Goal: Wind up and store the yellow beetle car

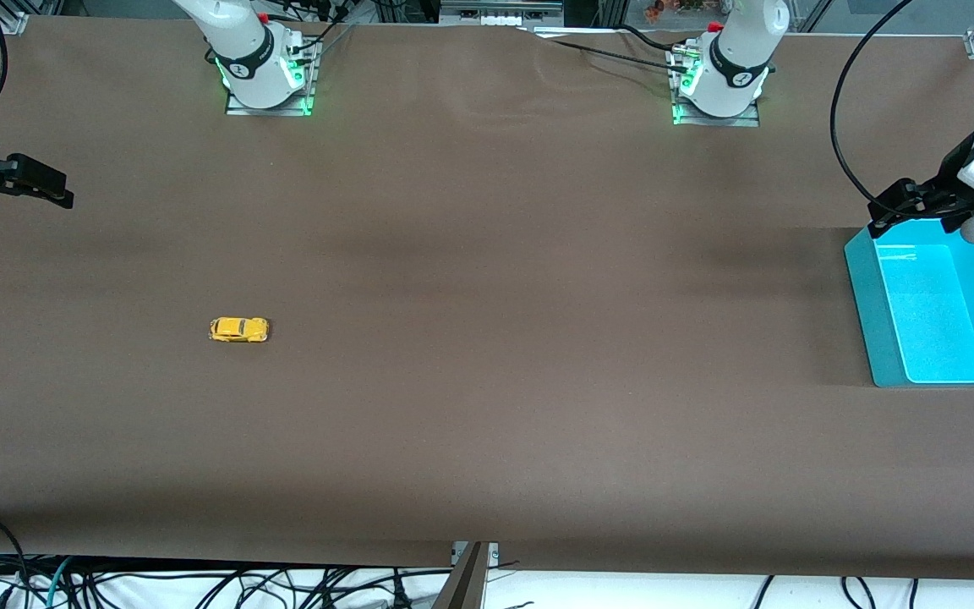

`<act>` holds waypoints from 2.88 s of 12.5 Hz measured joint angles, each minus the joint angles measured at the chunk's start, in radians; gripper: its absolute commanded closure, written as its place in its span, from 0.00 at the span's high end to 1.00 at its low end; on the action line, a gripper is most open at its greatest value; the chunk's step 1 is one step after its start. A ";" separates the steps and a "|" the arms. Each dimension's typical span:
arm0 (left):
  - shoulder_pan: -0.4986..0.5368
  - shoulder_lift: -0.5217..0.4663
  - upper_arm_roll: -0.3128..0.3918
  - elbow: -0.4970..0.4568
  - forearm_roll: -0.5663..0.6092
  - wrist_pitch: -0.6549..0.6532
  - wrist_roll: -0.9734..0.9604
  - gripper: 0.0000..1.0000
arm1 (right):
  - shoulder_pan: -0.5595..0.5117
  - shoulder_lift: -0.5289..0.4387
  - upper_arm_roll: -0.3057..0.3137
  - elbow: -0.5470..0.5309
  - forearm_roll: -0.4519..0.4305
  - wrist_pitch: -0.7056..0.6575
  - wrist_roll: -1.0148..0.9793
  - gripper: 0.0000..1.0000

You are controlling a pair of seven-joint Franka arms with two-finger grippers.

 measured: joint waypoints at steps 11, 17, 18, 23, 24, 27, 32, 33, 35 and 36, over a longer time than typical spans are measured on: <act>-0.138 0.000 0.144 0.000 0.000 0.002 -0.005 1.00 | -0.002 0.000 0.000 0.000 0.000 0.001 0.000 1.00; -0.143 0.000 0.144 0.000 0.000 0.001 -0.005 1.00 | -0.004 0.001 0.000 0.000 0.000 0.001 0.000 1.00; -0.143 0.000 0.144 0.000 0.000 0.000 -0.005 1.00 | -0.004 0.001 0.000 0.000 0.000 0.001 0.000 1.00; -0.143 0.000 0.144 0.000 0.000 -0.001 -0.005 1.00 | 0.002 0.003 0.008 0.000 0.003 0.001 0.000 1.00; -0.143 0.000 0.144 0.000 0.000 -0.001 -0.005 1.00 | 0.013 0.006 0.012 0.000 0.005 0.001 0.000 1.00; -0.143 0.000 0.144 0.000 0.000 -0.001 -0.005 1.00 | 0.080 0.027 0.019 -0.003 0.006 0.000 0.001 1.00; -0.143 0.000 0.145 0.000 0.000 -0.001 -0.005 1.00 | 0.109 0.070 0.020 -0.004 0.006 0.000 -0.017 1.00; -0.143 0.000 0.145 0.000 0.000 -0.001 -0.005 1.00 | 0.115 0.081 0.020 -0.004 0.006 0.000 -0.062 1.00; -0.143 0.000 0.146 0.000 0.000 -0.001 -0.005 1.00 | 0.123 0.111 0.020 -0.005 0.004 0.004 -0.215 1.00; -0.143 0.000 0.146 0.000 0.000 -0.001 -0.005 1.00 | 0.123 0.132 0.020 -0.006 -0.002 0.019 -0.313 1.00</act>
